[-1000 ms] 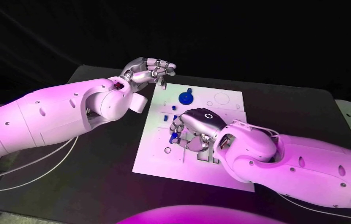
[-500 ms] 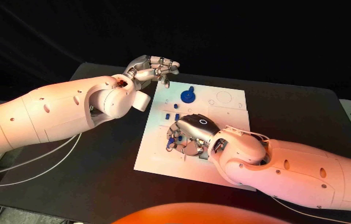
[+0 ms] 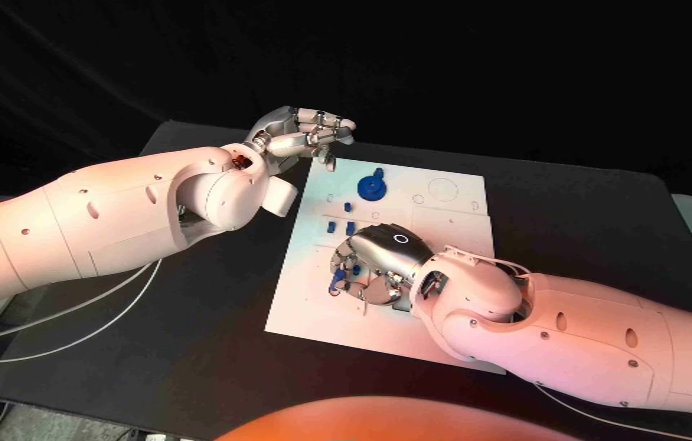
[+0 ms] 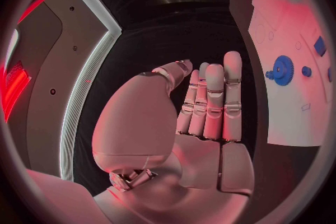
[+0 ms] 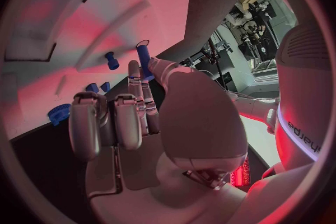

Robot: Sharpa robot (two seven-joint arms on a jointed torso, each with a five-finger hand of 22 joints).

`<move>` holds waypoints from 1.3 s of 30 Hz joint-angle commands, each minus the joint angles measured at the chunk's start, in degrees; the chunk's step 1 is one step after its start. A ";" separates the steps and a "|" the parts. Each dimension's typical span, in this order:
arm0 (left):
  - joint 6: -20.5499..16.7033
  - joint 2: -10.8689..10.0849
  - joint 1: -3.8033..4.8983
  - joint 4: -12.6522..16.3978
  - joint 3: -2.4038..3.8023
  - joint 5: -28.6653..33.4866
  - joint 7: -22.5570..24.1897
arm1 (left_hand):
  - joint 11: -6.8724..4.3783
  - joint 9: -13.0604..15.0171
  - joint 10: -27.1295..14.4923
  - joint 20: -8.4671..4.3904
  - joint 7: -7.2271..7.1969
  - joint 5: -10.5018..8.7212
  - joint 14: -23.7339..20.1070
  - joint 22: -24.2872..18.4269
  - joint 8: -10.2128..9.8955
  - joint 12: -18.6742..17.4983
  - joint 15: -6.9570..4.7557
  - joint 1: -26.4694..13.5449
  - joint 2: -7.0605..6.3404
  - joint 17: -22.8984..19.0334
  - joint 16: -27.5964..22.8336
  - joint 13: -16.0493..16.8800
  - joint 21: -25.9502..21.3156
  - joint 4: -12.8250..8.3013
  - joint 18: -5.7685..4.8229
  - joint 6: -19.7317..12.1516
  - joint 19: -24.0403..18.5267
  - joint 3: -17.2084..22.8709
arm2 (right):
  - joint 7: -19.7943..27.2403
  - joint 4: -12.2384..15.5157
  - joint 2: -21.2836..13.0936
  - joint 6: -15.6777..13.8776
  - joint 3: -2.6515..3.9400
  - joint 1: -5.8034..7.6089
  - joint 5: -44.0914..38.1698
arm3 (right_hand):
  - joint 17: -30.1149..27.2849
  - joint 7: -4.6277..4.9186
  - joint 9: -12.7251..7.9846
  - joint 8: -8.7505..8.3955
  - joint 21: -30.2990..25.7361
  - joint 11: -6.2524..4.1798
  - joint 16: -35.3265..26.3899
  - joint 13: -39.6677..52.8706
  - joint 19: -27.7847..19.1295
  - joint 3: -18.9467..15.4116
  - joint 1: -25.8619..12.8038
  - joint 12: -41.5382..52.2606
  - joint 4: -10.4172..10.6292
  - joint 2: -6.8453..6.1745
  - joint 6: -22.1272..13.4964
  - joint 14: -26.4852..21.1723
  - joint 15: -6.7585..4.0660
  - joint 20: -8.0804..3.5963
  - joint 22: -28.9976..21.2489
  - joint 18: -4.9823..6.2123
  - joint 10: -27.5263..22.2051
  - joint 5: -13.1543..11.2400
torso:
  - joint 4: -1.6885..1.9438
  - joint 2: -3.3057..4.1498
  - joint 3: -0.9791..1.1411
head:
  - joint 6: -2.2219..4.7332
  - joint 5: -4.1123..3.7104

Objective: Assemble the parts on the task board

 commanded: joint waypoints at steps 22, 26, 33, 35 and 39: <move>0.86 -0.10 0.04 0.21 0.03 0.14 -0.04 | -0.09 0.10 -0.31 0.33 0.00 -0.05 -0.40 -0.09 0.30 0.24 -0.15 -0.08 0.71 -0.10 -0.29 0.06 -0.20 0.13 0.38 -0.38 0.00 -0.02 | -0.30 0.22 -0.03 2.80 -0.34 -0.30 -1.64 | 3.21 -0.06 0.05 0.21 0.48 -0.01 0.43 0.09 3.98 0.47 -0.08 -0.34 -0.20 0.11 0.36 3.55 -0.26 -0.53 12.30 -0.95 0.45 0.40 | 0.07 -0.01 -0.06 | -0.35 0.05; 0.85 -0.11 0.04 0.25 0.03 0.13 -0.07 | -0.09 0.10 -0.31 0.33 0.00 -0.05 -0.40 -0.09 0.30 0.24 -0.15 -0.08 0.71 -0.10 -0.29 0.06 -0.20 0.13 0.38 -0.38 0.00 -0.02 | -0.70 0.11 0.28 3.39 -0.37 -0.32 -3.38 | 3.11 -0.01 0.13 0.25 0.34 0.03 0.39 0.11 3.95 0.46 -0.27 -0.45 -0.32 -0.06 0.32 3.53 -0.24 -0.53 12.26 -0.92 0.47 0.36 | 0.08 0.01 -0.05 | -0.32 0.05; 0.84 -0.10 0.04 0.31 0.03 0.13 -0.11 | -0.08 0.12 -0.38 0.34 0.01 -0.05 -0.41 -0.11 0.35 0.33 -0.14 -0.14 0.77 -0.11 -0.28 0.10 -0.23 0.19 0.38 -0.42 0.01 -0.03 | -1.32 -0.08 1.22 4.58 -0.52 -0.46 -6.62 | 3.11 0.06 0.18 0.23 0.29 0.08 0.41 0.13 3.93 0.37 -0.48 -0.63 -0.55 -0.50 0.17 3.52 -0.19 -0.51 12.26 -0.91 0.43 0.06 | 0.13 0.04 -0.06 | -0.40 -0.04; 0.83 -0.09 0.04 0.32 0.03 0.13 -0.12 | -0.08 0.12 -0.38 0.34 0.01 -0.05 -0.41 -0.11 0.35 0.33 -0.14 -0.14 0.77 -0.11 -0.28 0.10 -0.23 0.19 0.38 -0.42 0.01 -0.03 | -1.49 -0.15 1.39 4.79 -0.56 -0.48 -7.05 | 3.05 0.16 0.19 0.16 0.22 0.15 0.38 0.14 3.91 0.32 -0.70 -0.77 -0.64 -0.79 0.00 3.50 -0.15 -0.48 12.24 -0.90 0.35 -0.12 | 0.14 0.02 -0.07 | -0.41 -0.04; 0.84 -0.08 0.04 0.32 0.03 0.13 -0.17 | -0.08 0.12 -0.38 0.34 0.01 -0.05 -0.41 -0.11 0.35 0.33 -0.14 -0.14 0.77 -0.11 -0.28 0.10 -0.23 0.19 0.38 -0.42 0.01 -0.03 | -1.86 -0.32 1.52 4.89 -0.62 -0.50 -7.54 | 3.02 1.05 -0.28 -1.17 -0.07 0.72 0.40 0.15 3.82 0.50 -1.42 -1.35 -0.75 -1.47 -2.22 3.47 0.26 -0.23 12.17 -0.86 -0.19 -0.26 | 0.12 0.00 -0.06 | -0.50 0.05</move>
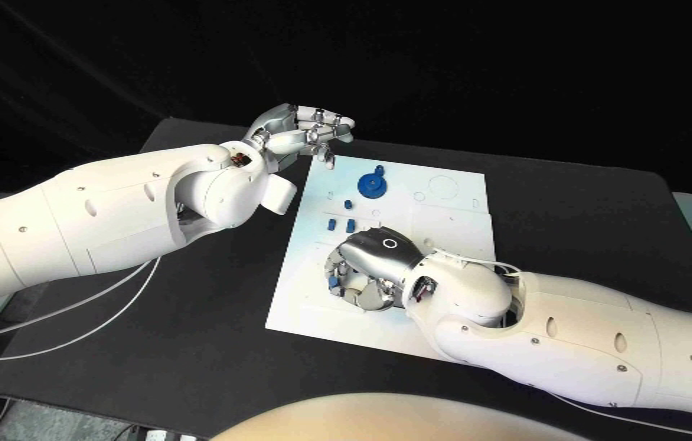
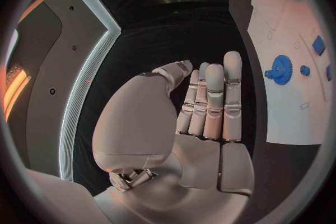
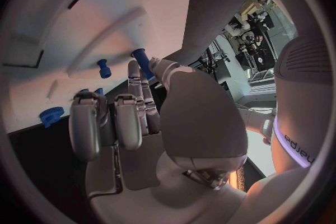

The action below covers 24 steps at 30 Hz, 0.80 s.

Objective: Assemble the parts on the task board

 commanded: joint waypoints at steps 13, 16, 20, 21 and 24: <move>0.72 -0.12 0.04 0.20 0.04 0.14 0.10 | -0.07 0.10 -0.45 0.35 0.01 -0.06 -0.41 -0.07 0.44 0.41 -0.13 0.10 0.50 -0.07 -0.27 0.07 -0.25 0.26 0.37 -0.45 0.01 -0.04 | -1.11 1.64 -1.94 -2.09 -0.19 -0.48 -3.16 | 2.80 0.78 -1.92 -5.00 -0.71 0.61 0.19 0.75 3.73 -0.12 -2.09 -1.02 -0.82 -2.56 -7.45 3.38 0.38 0.13 12.11 -0.81 -0.74 -0.38 | -0.13 -0.01 0.06 | -0.10 0.18; 0.71 -0.17 0.04 0.22 0.04 0.14 0.08 | -0.07 0.10 -0.45 0.35 0.01 -0.06 -0.41 -0.07 0.44 0.41 -0.13 0.10 0.50 -0.07 -0.27 0.07 -0.25 0.26 0.37 -0.45 0.01 -0.04 | -0.82 2.25 -2.37 -3.51 -0.16 -0.50 -3.13 | 2.84 0.36 -2.20 -5.99 -0.79 0.20 0.24 1.29 3.72 -1.73 -3.24 -0.96 -0.57 -3.29 -9.19 3.38 0.07 -0.18 12.11 -0.79 -0.68 1.03 | -0.06 0.00 0.04 | -0.09 0.11; 0.69 -0.20 0.04 0.20 0.04 0.14 0.07 | -0.07 0.10 -0.45 0.35 0.01 -0.06 -0.41 -0.07 0.44 0.41 -0.13 0.10 0.50 -0.07 -0.27 0.07 -0.25 0.26 0.37 -0.45 0.01 -0.04 | -0.42 3.14 -3.00 -5.64 -0.07 -0.52 -3.06 | 2.85 -0.66 -2.74 -7.49 -0.80 -0.23 0.27 2.18 3.75 -4.26 -3.51 -0.76 -0.34 -3.21 -11.97 3.39 -0.31 -0.49 12.14 -0.80 -0.69 0.05 | -0.04 0.01 0.07 | -0.09 0.06; 0.69 -0.21 0.04 0.20 0.04 0.14 0.06 | -0.07 0.10 -0.45 0.35 0.01 -0.06 -0.41 -0.07 0.44 0.41 -0.13 0.10 0.50 -0.07 -0.27 0.07 -0.25 0.26 0.37 -0.45 0.01 -0.04 | -0.35 3.36 -3.17 -6.04 -0.03 -0.52 -3.05 | 2.88 -0.66 -2.86 -7.76 -0.71 -0.33 0.30 2.60 3.79 -5.57 -3.44 -0.61 -0.17 -3.04 -12.49 3.41 -0.41 -0.59 12.18 -0.82 -0.65 -0.13 | -0.04 0.00 0.08 | -0.08 0.02; 0.66 -0.25 0.03 0.19 0.04 0.14 0.05 | -0.07 0.10 -0.45 0.35 0.01 -0.06 -0.41 -0.07 0.44 0.41 -0.13 0.10 0.50 -0.07 -0.27 0.07 -0.25 0.26 0.37 -0.45 0.01 -0.04 | 0.10 4.36 -4.18 -8.06 0.17 -0.51 -2.86 | 2.90 -0.70 -2.88 -7.79 -0.66 -0.47 0.33 3.37 3.83 -7.98 -2.92 -0.35 0.18 -2.51 -12.56 3.43 -0.53 -0.73 12.22 -0.84 -0.60 -0.47 | -0.14 -0.06 0.04 | -0.02 -0.03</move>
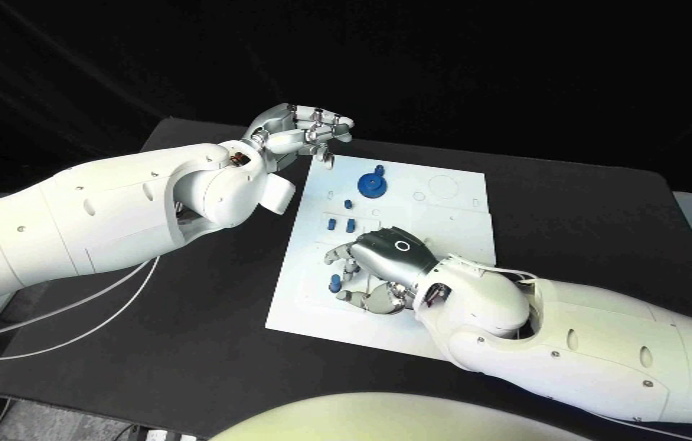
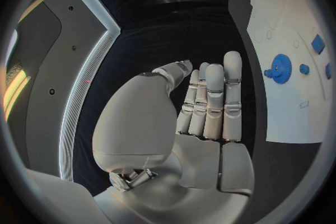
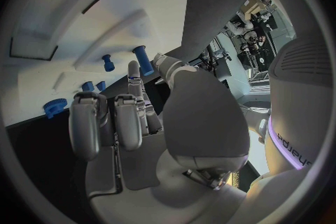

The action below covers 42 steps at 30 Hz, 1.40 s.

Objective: Assemble the parts on the task board

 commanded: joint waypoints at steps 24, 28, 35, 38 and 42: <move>0.57 -0.85 0.01 0.17 -0.26 0.15 0.29 | -0.08 0.10 -0.59 0.36 0.00 -0.07 -0.42 -0.11 0.28 0.37 -0.12 0.04 0.53 -0.09 -0.25 0.15 -0.30 0.32 0.38 -0.53 0.03 -0.06 | -0.86 10.46 -25.81 0.65 0.80 6.30 32.17 | 7.66 -0.85 8.19 10.47 7.24 -2.29 3.69 61.42 5.71 -9.02 -2.50 61.12 2.99 4.27 8.68 4.65 -2.02 -1.74 14.73 -2.33 11.13 5.32 | -1.46 -0.65 -0.11 | 1.89 -5.35; 0.62 -1.05 0.00 0.33 -0.36 0.16 0.35 | -0.08 0.11 -0.62 0.36 0.00 -0.07 -0.42 -0.12 0.32 0.44 -0.12 0.03 0.53 -0.09 -0.24 0.17 -0.31 0.33 0.38 -0.55 0.04 -0.07 | -4.67 12.24 -29.63 1.67 0.29 6.10 31.28 | 9.35 -0.99 10.57 11.84 7.93 -2.37 4.59 69.55 5.86 -11.05 -3.79 70.48 3.17 4.98 8.02 4.92 -1.98 -1.69 14.92 -2.47 13.74 4.85 | -1.92 -0.78 -0.16 | 1.74 -6.54; 0.68 -1.23 -0.01 0.57 -0.48 0.17 0.34 | -0.08 0.11 -0.62 0.36 0.00 -0.07 -0.42 -0.12 0.32 0.44 -0.12 0.03 0.53 -0.09 -0.24 0.17 -0.31 0.33 0.38 -0.55 0.04 -0.07 | -9.60 14.03 -32.91 2.25 -0.23 4.95 26.48 | 9.87 -1.07 11.38 12.29 8.40 -2.40 4.86 70.37 5.97 -12.22 -4.59 71.24 3.27 5.11 7.96 5.00 -1.98 -1.68 15.05 -2.56 13.80 5.10 | -2.33 -1.03 -0.33 | 1.34 -7.68; 0.68 -1.27 -0.01 0.62 -0.50 0.17 0.34 | -0.08 0.11 -0.62 0.36 0.00 -0.07 -0.42 -0.12 0.32 0.44 -0.12 0.03 0.53 -0.09 -0.24 0.17 -0.31 0.33 0.38 -0.55 0.04 -0.07 | -10.97 14.64 -33.41 2.32 -0.40 4.30 24.22 | 9.96 -1.16 11.67 12.48 8.52 -2.46 4.91 70.50 5.99 -12.90 -5.12 71.28 3.31 5.04 8.05 5.01 -2.02 -1.71 15.09 -2.59 13.75 5.36 | -2.33 -1.08 -0.45 | 1.28 -7.83; 0.67 -1.29 -0.01 0.66 -0.52 0.17 0.36 | -0.08 0.11 -0.62 0.36 0.00 -0.07 -0.42 -0.12 0.32 0.44 -0.12 0.03 0.53 -0.09 -0.24 0.17 -0.31 0.33 0.38 -0.55 0.04 -0.07 | -12.28 14.84 -33.00 1.54 -0.52 3.06 22.21 | 10.08 -1.30 12.25 12.70 8.52 -2.58 4.99 70.77 5.99 -14.40 -6.16 71.38 3.30 5.37 7.97 5.02 -2.12 -1.79 15.09 -2.59 13.71 7.41 | -2.36 -1.17 -0.51 | 1.20 -8.07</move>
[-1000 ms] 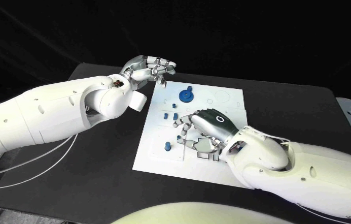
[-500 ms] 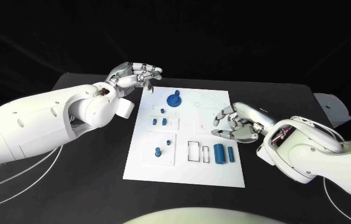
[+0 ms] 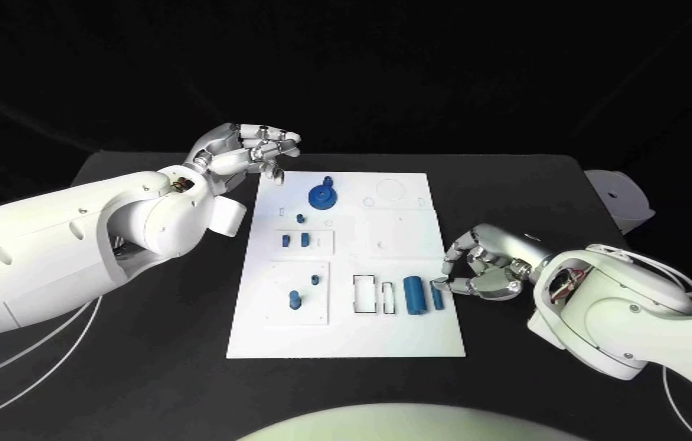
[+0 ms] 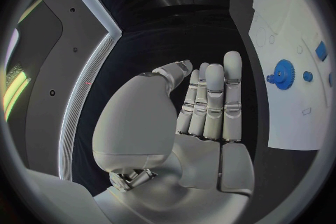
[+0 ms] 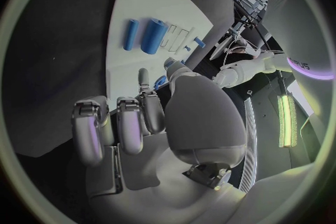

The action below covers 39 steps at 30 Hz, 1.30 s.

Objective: Assemble the parts on the task board

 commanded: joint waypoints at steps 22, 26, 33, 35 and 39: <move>0.50 -0.15 0.02 0.44 0.02 0.17 0.46 | 0.13 0.11 -0.50 0.36 0.01 -0.07 -0.42 -0.10 0.41 0.34 -0.12 -0.04 0.55 -0.11 -0.22 0.14 -0.35 0.41 0.38 -0.61 0.06 -0.10 | -7.03 -2.79 6.80 -2.27 -0.17 -3.79 -6.55 | 10.14 -0.25 0.89 0.26 0.25 -0.09 0.26 6.31 6.10 -3.07 -2.03 0.12 0.04 1.11 -0.72 5.01 -0.45 -0.45 15.05 -0.80 0.11 5.38 | 0.04 0.02 0.05 | -0.03 -1.00; 0.40 -0.14 0.02 0.48 0.02 0.16 0.47 | 0.14 0.11 -0.53 0.37 0.01 -0.07 -0.42 -0.11 0.43 0.37 -0.12 -0.07 0.57 -0.11 -0.22 0.15 -0.36 0.44 0.38 -0.62 0.07 -0.10 | -7.17 -3.13 7.38 -1.95 -0.16 -3.83 -6.63 | 10.06 -0.26 0.94 0.28 0.25 -0.09 0.23 6.27 6.10 -3.33 -2.30 0.03 0.05 1.14 -0.68 4.99 -0.45 -0.45 15.05 -0.80 0.06 5.40 | 0.03 0.05 0.03 | -0.21 -1.07; 0.34 -0.13 0.03 0.53 0.02 0.16 0.45 | 0.14 0.11 -0.53 0.37 0.01 -0.07 -0.42 -0.11 0.43 0.37 -0.12 -0.07 0.57 -0.11 -0.22 0.15 -0.36 0.44 0.38 -0.62 0.07 -0.10 | -7.38 -3.98 8.63 -0.99 -0.17 -3.97 -6.86 | 9.99 -0.28 0.99 0.32 0.17 -0.11 0.20 6.18 6.08 -3.58 -2.55 -0.14 0.06 1.19 -0.61 4.98 -0.45 -0.45 15.03 -0.78 -0.02 5.28 | -0.10 0.03 0.03 | -0.31 -0.84; 0.33 -0.13 0.03 0.53 0.02 0.16 0.46 | 0.14 0.13 -0.58 0.37 0.01 -0.05 -0.42 -0.12 0.48 0.44 -0.11 -0.10 0.64 -0.11 -0.21 0.17 -0.38 0.49 0.38 -0.64 0.08 -0.08 | -7.39 -4.29 9.04 -0.56 -0.17 -4.08 -7.03 | 9.85 -0.34 1.08 0.41 0.05 -0.14 0.14 6.07 6.05 -3.80 -2.66 -0.35 0.02 1.40 -0.45 4.94 -0.47 -0.45 15.00 -0.76 -0.13 4.88 | -0.07 0.03 0.03 | -0.35 -0.73; 0.33 -0.13 0.03 0.54 0.02 0.16 0.42 | 0.14 0.13 -0.58 0.37 0.01 -0.05 -0.42 -0.12 0.48 0.44 -0.11 -0.10 0.64 -0.11 -0.21 0.17 -0.38 0.49 0.38 -0.64 0.08 -0.08 | -7.44 -4.74 9.73 0.30 -0.19 -4.74 -8.09 | 9.96 -0.41 1.24 0.48 0.20 -0.21 0.18 6.08 6.09 -4.28 -2.34 -0.45 -0.05 1.52 -0.34 4.96 -0.53 -0.48 15.04 -0.79 -0.18 3.72 | -0.02 0.00 -0.01 | -0.47 -0.73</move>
